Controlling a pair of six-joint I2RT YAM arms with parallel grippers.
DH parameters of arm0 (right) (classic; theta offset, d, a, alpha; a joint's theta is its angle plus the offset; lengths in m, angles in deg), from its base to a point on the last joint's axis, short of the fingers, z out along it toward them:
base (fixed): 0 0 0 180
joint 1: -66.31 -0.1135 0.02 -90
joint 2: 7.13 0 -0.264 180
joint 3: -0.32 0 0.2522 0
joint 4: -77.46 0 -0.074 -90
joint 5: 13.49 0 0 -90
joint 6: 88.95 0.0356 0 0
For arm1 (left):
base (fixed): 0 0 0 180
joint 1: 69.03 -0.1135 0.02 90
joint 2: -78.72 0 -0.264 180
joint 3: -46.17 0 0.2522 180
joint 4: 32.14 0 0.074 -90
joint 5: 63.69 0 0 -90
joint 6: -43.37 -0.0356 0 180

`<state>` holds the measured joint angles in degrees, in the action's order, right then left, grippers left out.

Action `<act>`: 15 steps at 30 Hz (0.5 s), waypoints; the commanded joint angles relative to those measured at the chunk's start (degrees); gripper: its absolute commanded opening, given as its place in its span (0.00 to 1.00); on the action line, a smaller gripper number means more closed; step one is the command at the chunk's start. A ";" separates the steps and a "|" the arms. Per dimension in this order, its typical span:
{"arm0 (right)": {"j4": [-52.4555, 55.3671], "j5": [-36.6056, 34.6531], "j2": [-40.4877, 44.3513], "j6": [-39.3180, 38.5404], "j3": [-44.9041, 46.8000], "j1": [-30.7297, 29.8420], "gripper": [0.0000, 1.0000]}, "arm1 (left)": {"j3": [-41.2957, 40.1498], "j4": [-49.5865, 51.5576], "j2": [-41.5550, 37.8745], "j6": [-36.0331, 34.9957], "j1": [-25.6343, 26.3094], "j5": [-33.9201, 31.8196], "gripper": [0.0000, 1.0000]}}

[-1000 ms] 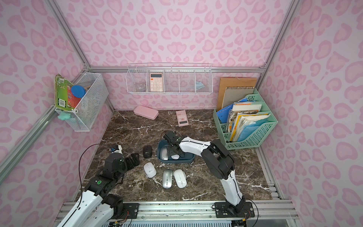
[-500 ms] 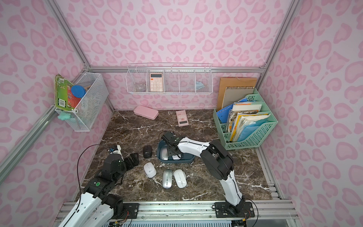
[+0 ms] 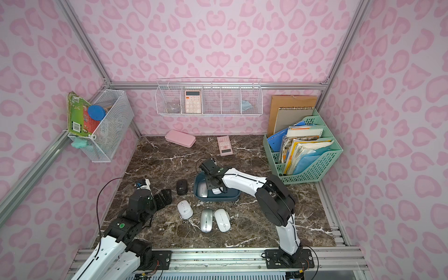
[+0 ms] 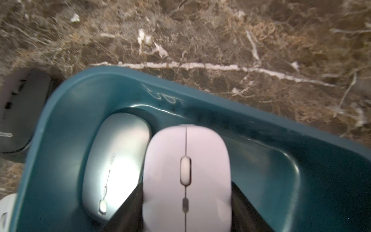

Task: Take out the mouse from the storage box
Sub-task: Pick up the mouse from the storage box, then place the mouse at the center of the board.

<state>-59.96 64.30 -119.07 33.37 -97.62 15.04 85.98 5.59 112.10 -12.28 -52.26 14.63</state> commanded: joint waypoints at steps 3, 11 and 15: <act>1.49 -1.94 4.11 -0.91 0.58 -0.30 0.54 | 0.47 0.06 0.20 -0.42 -0.13 -0.57 0.99; 3.17 -2.29 11.65 0.22 5.69 -1.15 0.54 | 0.77 0.29 0.67 -0.07 -0.08 -0.01 0.99; 4.15 -2.38 15.66 1.41 10.54 -1.42 0.53 | 0.94 0.30 1.04 0.01 -0.05 0.25 0.98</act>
<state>-56.97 62.77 -105.12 33.72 -88.44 13.80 86.37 5.59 112.91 -12.28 -52.26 14.67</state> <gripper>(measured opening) 0.607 0.986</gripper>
